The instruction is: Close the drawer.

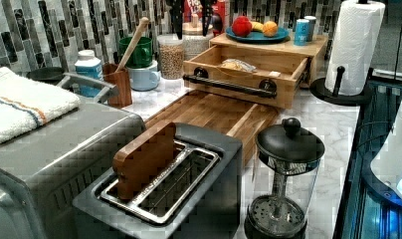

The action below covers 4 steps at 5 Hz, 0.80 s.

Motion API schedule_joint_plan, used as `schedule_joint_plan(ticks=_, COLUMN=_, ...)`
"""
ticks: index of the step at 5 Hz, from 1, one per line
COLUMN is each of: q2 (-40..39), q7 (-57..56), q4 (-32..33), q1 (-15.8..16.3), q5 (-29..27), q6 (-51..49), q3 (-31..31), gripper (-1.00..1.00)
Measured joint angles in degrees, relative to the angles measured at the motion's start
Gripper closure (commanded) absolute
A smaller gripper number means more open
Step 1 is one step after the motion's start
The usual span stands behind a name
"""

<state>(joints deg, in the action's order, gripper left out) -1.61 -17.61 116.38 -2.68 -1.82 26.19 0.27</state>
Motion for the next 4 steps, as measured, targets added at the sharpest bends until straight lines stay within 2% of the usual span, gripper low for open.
schedule_joint_plan(ticks=1, q2=0.87, q7=-5.40, q4=4.03, q1=0.05, q5=0.54, q6=-0.29, q3=0.80, gripper=-0.78)
schedule_joint_plan(ticks=2, q2=1.65, q7=-14.59, q4=7.39, q1=0.13, q5=2.28, q6=-0.48, q3=0.85, gripper=1.00)
schedule_joint_plan(ticks=3, q2=1.67, q7=-19.71, q4=9.96, q1=0.12, q5=2.42, q6=2.71, q3=0.85, gripper=1.00)
schedule_joint_plan(ticks=4, q2=1.32, q7=-20.77, q4=11.53, q1=0.12, q5=6.15, q6=4.84, q3=1.41, gripper=1.00)
